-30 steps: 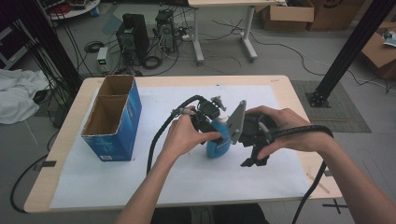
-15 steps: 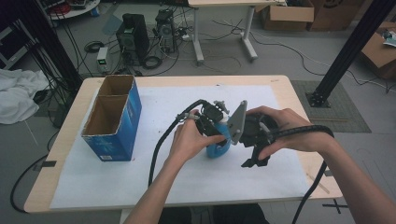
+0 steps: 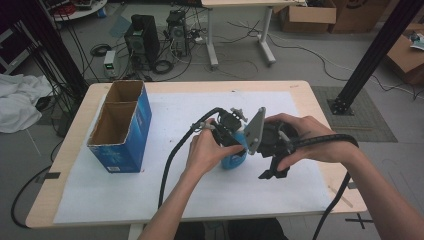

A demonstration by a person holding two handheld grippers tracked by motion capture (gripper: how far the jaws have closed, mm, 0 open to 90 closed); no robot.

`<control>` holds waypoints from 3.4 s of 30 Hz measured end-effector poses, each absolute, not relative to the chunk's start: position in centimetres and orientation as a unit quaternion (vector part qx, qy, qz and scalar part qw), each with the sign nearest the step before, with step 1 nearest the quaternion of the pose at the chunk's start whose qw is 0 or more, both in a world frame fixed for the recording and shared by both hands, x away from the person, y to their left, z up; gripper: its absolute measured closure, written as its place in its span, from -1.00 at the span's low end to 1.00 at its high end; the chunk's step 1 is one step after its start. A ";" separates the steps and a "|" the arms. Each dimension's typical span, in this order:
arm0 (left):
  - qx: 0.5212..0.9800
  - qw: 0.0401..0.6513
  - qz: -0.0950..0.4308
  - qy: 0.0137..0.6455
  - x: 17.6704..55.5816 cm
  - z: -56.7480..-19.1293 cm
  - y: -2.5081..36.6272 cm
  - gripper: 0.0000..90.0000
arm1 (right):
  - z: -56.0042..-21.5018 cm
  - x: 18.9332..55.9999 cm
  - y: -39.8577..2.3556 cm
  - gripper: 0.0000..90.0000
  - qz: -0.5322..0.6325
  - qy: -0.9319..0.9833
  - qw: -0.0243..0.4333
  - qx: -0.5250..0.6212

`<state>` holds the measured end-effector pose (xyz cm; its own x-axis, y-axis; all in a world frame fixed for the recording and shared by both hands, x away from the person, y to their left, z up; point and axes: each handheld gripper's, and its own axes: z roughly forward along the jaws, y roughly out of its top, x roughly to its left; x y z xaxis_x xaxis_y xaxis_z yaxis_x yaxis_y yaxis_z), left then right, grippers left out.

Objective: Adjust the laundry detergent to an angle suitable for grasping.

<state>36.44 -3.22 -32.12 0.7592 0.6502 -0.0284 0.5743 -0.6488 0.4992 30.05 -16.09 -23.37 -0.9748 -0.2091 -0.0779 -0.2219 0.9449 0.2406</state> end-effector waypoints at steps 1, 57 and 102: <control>0.904 0.249 0.076 0.339 36.4 -32.2 -3.3 -0.58 | -23.4 30.1 -16.1 -0.57 0.124 0.986 0.026 -0.109; 0.889 0.300 0.080 0.337 36.3 -33.5 -2.4 -0.01 | -23.6 30.1 -16.2 -0.57 0.124 0.986 0.028 -0.105; 0.908 0.332 0.035 0.255 38.6 -31.2 4.2 0.01 | -23.8 30.2 -16.6 -0.56 0.121 0.987 0.027 -0.098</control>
